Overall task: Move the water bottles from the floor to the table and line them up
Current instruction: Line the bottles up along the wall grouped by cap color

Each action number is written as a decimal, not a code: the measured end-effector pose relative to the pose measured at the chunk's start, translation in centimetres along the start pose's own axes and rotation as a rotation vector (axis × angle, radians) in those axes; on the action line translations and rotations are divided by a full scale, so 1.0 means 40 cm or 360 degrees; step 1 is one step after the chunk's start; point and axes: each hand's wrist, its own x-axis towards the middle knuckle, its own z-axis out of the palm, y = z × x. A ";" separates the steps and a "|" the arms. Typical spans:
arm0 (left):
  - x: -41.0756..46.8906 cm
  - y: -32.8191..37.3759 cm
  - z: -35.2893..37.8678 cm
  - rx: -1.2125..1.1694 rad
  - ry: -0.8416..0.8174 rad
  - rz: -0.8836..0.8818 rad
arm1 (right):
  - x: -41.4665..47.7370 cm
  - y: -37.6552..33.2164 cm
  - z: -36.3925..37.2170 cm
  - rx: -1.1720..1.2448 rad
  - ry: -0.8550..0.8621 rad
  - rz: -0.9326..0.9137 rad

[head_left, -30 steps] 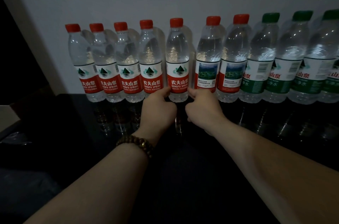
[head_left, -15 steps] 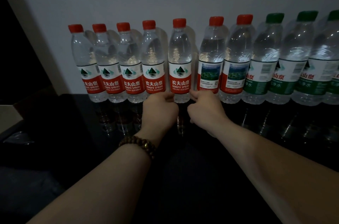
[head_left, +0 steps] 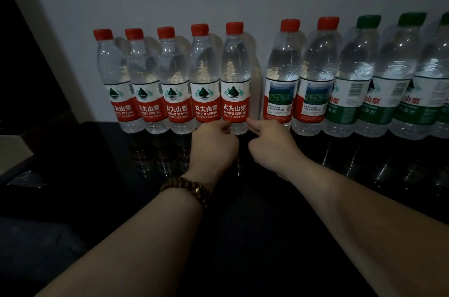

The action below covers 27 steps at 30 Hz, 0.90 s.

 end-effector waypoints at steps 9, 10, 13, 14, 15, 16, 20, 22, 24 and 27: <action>-0.003 -0.001 -0.002 0.0011 0.0119 0.0000 | 0.003 0.011 0.003 0.0082 0.0109 -0.0020; -0.001 -0.002 -0.002 0.0021 0.0125 -0.0003 | 0.002 0.013 0.003 0.0139 0.0146 -0.0009; 0.001 -0.004 0.002 0.0032 0.0082 0.0002 | -0.001 0.016 0.000 0.0270 0.0264 0.0023; 0.000 -0.002 0.002 0.0044 0.0075 0.0011 | -0.002 0.015 -0.001 0.0289 0.0310 0.0020; -0.004 0.000 0.001 0.0055 0.0078 0.0027 | -0.004 0.013 -0.001 0.0285 0.0366 0.0012; -0.007 0.004 0.000 0.0064 0.0081 0.0044 | -0.007 0.010 -0.004 0.0273 0.0433 -0.0002; -0.023 0.033 0.000 0.0159 -0.0049 0.0034 | -0.033 0.013 -0.022 0.0293 0.0643 -0.0013; -0.030 0.057 0.004 0.0205 -0.0187 0.0038 | -0.042 0.026 -0.042 0.0386 0.0782 0.0121; -0.038 0.085 0.015 0.0141 -0.0282 0.0034 | -0.045 0.036 -0.069 0.0547 0.0887 0.0354; -0.062 0.112 0.040 -0.0052 -0.0398 0.0051 | -0.050 0.040 -0.113 0.0675 0.0582 0.0500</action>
